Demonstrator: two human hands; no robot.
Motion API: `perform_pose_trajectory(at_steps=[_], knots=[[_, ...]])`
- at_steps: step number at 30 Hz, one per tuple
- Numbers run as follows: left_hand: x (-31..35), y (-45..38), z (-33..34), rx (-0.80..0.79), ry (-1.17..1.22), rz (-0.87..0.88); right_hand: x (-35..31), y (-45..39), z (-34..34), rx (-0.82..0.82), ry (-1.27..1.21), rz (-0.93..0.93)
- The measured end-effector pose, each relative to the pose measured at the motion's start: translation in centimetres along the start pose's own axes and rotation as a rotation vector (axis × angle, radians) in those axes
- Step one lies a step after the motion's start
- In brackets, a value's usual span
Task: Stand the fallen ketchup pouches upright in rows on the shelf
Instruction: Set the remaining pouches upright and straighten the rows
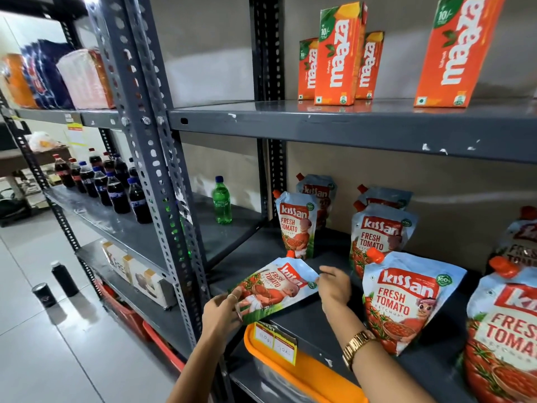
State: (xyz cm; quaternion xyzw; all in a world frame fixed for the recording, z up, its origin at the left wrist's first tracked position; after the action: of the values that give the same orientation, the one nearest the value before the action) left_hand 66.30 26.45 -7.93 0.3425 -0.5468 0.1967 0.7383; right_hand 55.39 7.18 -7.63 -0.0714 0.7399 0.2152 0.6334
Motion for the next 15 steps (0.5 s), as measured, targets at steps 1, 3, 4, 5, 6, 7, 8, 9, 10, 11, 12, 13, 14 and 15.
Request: perform_pose_trajectory(at_steps=[1, 3, 4, 5, 6, 7, 8, 9, 10, 11, 12, 13, 14, 15], knots=[[-0.3, -0.1, -0.2, -0.005, -0.002, 0.01, -0.6, 0.4, 0.0, 0.02, -0.018, -0.044], [-0.7, -0.7, -1.1, 0.017, -0.016, 0.052, -2.2, 1.3, 0.2, 0.045, -0.039, -0.142], [-0.7, -0.9, -1.2, 0.016, -0.043, 0.075, -3.2, 1.8, 0.3, 0.053, -0.045, -0.199], [-0.6, -1.0, -1.3, 0.01, -0.067, 0.098, -4.1, 2.2, 0.4, 0.059, -0.046, -0.261], [-0.4, -1.1, -1.3, -0.004, -0.093, 0.119, -5.1, 2.7, 0.4, 0.065, -0.045, -0.322], [-0.3, -1.2, -1.2, -0.021, -0.126, 0.131, -6.1, 3.1, 0.4, 0.069, -0.043, -0.381], [-0.3, -1.4, -1.0, -0.042, -0.162, 0.15, -6.9, 3.5, 0.4, 0.072, -0.04, -0.438], [-0.3, -1.6, -0.8, -0.066, -0.196, 0.163, -7.7, 3.8, 0.3, 0.072, -0.034, -0.496], [-0.2, -1.9, -0.5, -0.099, -0.225, 0.184, -8.5, 4.1, 0.2, 0.067, -0.026, -0.553], [-0.1, -2.1, 0.1, -0.13, -0.239, 0.187, -9.2, 4.5, 0.1, 0.06, -0.01, -0.605], [-0.1, -2.2, 0.7, -0.159, -0.25, 0.195, -9.7, 4.7, 0.0, 0.057, 0.012, -0.651], [-0.1, -2.8, 1.1, -0.173, -0.279, 0.187, -10.1, 4.9, -0.2, 0.061, 0.038, -0.694], [-0.2, -3.4, 1.7, -0.19, -0.315, 0.186, -10.4, 5.0, -0.4, 0.072, 0.066, -0.733], [-0.4, -4.0, 2.1, -0.189, -0.387, 0.174, -10.5, 5.0, -0.5, 0.085, 0.093, -0.765]])
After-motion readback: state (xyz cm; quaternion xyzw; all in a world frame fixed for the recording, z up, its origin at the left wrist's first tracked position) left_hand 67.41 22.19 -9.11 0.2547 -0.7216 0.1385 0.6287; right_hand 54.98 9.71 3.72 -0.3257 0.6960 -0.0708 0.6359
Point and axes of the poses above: each hand's wrist, its own y-axis away from the middle knuckle, its own z-axis out of the palm, x = y × z, the point moved 3 cm from there along -y, towards the middle knuckle, and after that the axes turned 14 degrees about -x, right-handed, at the moved point
